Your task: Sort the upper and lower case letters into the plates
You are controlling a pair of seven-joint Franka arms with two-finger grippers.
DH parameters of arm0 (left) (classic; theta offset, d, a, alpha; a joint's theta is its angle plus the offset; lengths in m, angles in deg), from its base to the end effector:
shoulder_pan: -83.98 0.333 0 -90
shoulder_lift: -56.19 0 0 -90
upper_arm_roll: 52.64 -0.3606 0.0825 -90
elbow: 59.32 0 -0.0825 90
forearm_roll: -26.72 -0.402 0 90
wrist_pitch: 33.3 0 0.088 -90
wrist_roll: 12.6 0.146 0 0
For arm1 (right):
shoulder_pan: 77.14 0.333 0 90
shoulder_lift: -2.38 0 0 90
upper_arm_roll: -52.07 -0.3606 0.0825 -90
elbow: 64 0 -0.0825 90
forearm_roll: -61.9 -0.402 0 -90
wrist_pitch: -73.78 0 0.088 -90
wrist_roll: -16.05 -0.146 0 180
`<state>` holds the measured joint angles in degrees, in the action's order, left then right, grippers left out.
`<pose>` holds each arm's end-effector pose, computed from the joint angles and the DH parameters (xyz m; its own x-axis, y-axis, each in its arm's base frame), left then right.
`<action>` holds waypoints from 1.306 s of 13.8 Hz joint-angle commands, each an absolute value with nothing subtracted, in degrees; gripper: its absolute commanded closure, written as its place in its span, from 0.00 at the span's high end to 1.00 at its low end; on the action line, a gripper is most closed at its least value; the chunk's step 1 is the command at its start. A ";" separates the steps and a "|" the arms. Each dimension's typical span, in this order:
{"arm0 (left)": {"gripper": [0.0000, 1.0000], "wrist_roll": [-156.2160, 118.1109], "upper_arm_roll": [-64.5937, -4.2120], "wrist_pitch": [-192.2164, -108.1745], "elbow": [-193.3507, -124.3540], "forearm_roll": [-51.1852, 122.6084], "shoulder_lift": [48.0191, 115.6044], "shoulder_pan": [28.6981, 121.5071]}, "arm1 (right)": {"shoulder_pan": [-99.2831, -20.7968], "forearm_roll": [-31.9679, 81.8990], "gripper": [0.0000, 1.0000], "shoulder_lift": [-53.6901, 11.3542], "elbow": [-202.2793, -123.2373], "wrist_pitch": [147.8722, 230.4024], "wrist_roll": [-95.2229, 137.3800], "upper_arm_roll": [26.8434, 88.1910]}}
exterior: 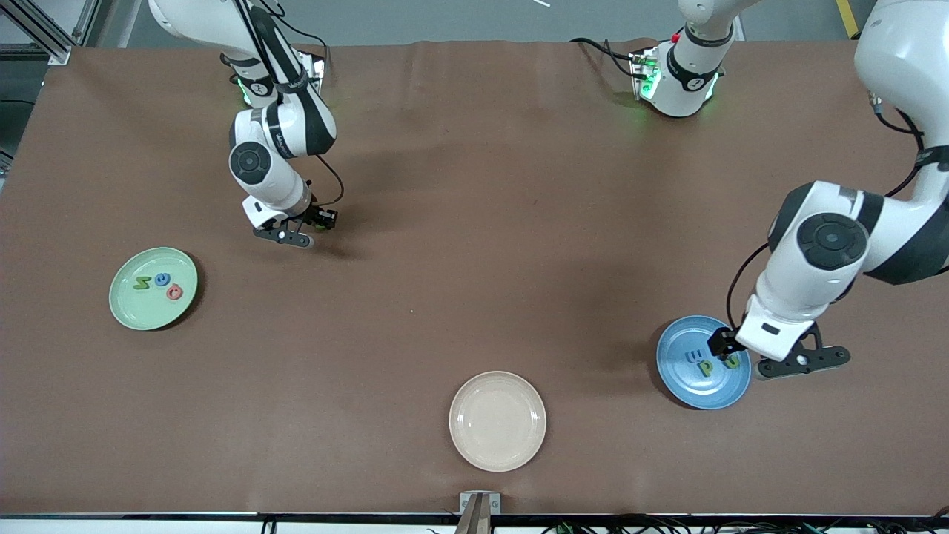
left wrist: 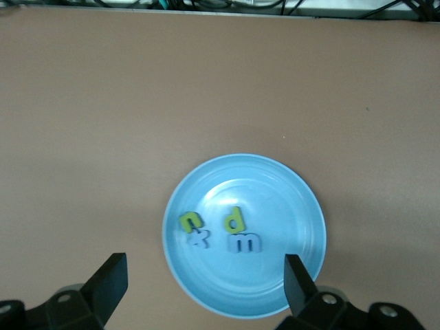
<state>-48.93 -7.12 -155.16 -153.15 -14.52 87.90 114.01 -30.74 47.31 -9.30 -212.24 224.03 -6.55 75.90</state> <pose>0.7231 -0.0654 0.3752 0.9681 0.0915 0.2332 0.1295 -0.9797 -0.1529 0.4053 0.1565 0.1694 0.9640 -0.2282 -0.1361 -0.2242 -0.9735 0.0447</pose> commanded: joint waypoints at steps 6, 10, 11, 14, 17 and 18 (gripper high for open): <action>1.00 -29.15 -7.11 -134.12 -140.89 -0.71 79.66 115.00 | -30.20 46.69 0.37 -9.83 -213.24 225.04 -7.16 76.15; 1.00 -26.58 -7.20 -131.92 -140.61 2.80 74.84 115.44 | -29.50 46.69 0.19 -10.45 -213.15 225.83 -7.16 76.15; 1.00 -26.40 -7.81 -131.65 -140.70 5.42 73.08 115.18 | -29.33 46.69 0.14 -10.45 -212.72 225.74 -7.16 76.15; 1.00 -26.40 -14.38 -128.76 -141.05 14.74 67.20 111.16 | -29.41 46.78 0.08 -10.19 -210.17 224.69 -6.11 76.24; 1.00 -25.44 -31.57 -123.84 -141.14 20.72 61.57 97.21 | -33.17 47.57 0.06 -10.01 -200.71 215.16 0.71 79.38; 1.00 -24.39 -36.07 -122.52 -141.32 22.66 60.51 93.68 | -36.24 47.92 0.06 -10.01 -196.67 209.45 7.80 81.66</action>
